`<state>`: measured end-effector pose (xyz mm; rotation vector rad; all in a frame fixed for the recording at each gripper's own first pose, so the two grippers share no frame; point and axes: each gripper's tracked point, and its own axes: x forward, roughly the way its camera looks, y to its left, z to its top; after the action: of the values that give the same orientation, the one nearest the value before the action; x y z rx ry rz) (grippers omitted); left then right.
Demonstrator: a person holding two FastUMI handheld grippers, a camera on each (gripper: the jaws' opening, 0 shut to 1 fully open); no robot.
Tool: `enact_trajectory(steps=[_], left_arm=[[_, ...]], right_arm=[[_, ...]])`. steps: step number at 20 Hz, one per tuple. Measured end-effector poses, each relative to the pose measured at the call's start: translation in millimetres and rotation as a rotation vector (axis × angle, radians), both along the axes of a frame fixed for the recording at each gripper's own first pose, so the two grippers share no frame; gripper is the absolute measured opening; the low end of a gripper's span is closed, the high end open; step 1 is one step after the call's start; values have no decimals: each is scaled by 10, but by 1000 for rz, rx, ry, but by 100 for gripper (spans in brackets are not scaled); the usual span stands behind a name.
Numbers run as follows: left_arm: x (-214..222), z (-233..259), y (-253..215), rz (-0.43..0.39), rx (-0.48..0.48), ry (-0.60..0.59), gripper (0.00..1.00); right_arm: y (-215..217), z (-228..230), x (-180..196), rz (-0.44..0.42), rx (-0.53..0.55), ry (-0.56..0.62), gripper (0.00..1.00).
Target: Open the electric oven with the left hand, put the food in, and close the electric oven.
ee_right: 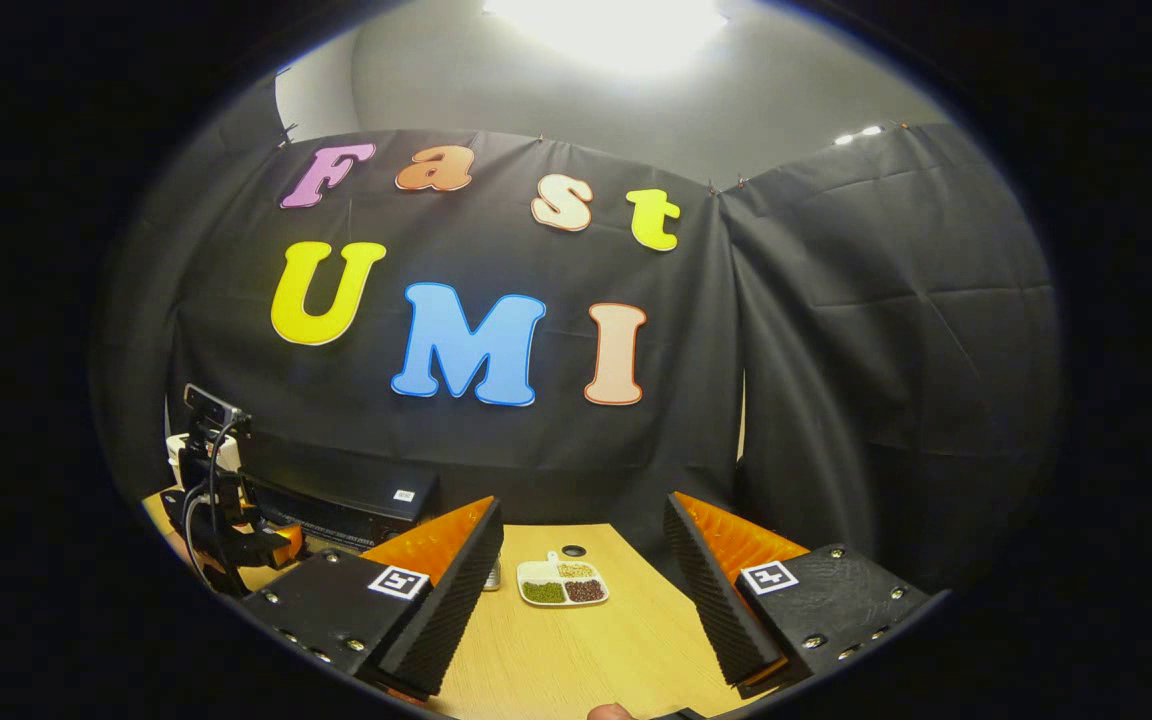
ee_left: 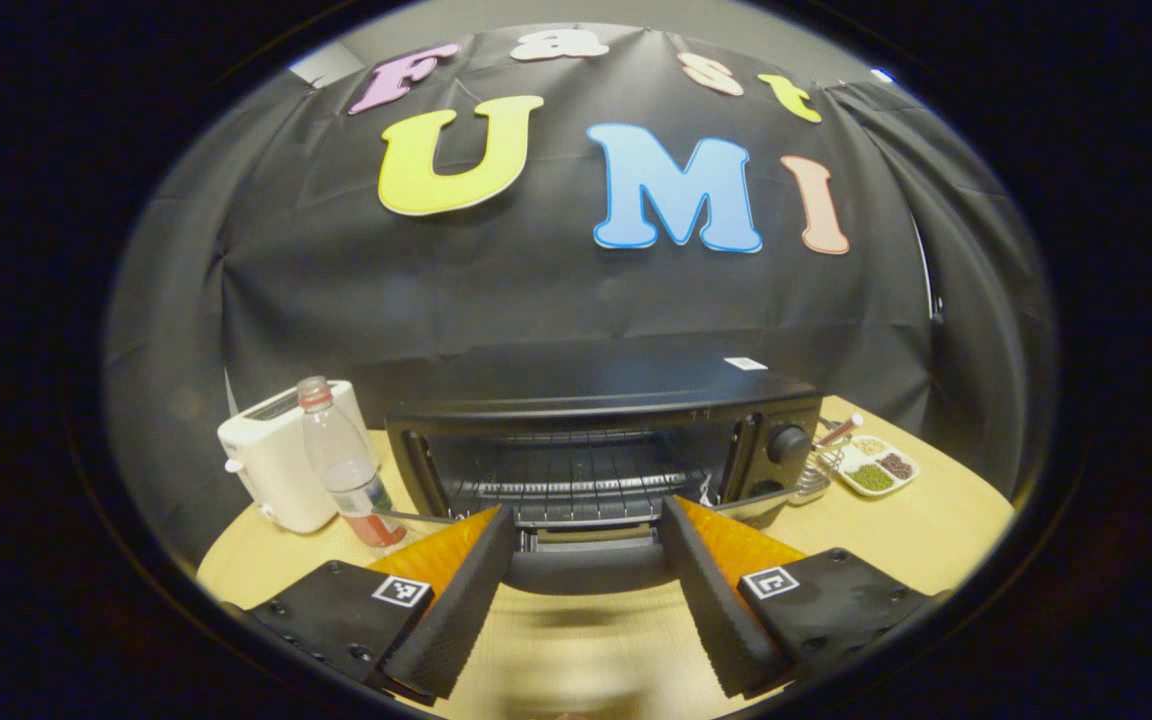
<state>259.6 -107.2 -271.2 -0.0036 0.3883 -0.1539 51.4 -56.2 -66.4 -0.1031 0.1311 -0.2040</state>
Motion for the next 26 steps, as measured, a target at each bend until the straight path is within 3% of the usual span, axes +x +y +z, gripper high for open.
enact_trajectory(steps=[2,4,12,16,20,26], left_arm=[[-98,-72,6,2,0,18,94],[-186,-138,14,6,0,36,100],[-456,-450,-13,-7,33,105,98],[-590,-670,-31,1,47,153,95],[-739,-890,3,36,37,211,98],[-852,-461,78,73,18,132,98]], right_arm=[[4,-4,-18,11,9,0,98],[8,-9,-41,20,13,0,98],[-4,-136,-179,36,40,34,98],[-35,-144,-253,36,46,48,98],[-55,-163,-310,48,37,60,98],[44,-251,-325,110,68,84,98]])
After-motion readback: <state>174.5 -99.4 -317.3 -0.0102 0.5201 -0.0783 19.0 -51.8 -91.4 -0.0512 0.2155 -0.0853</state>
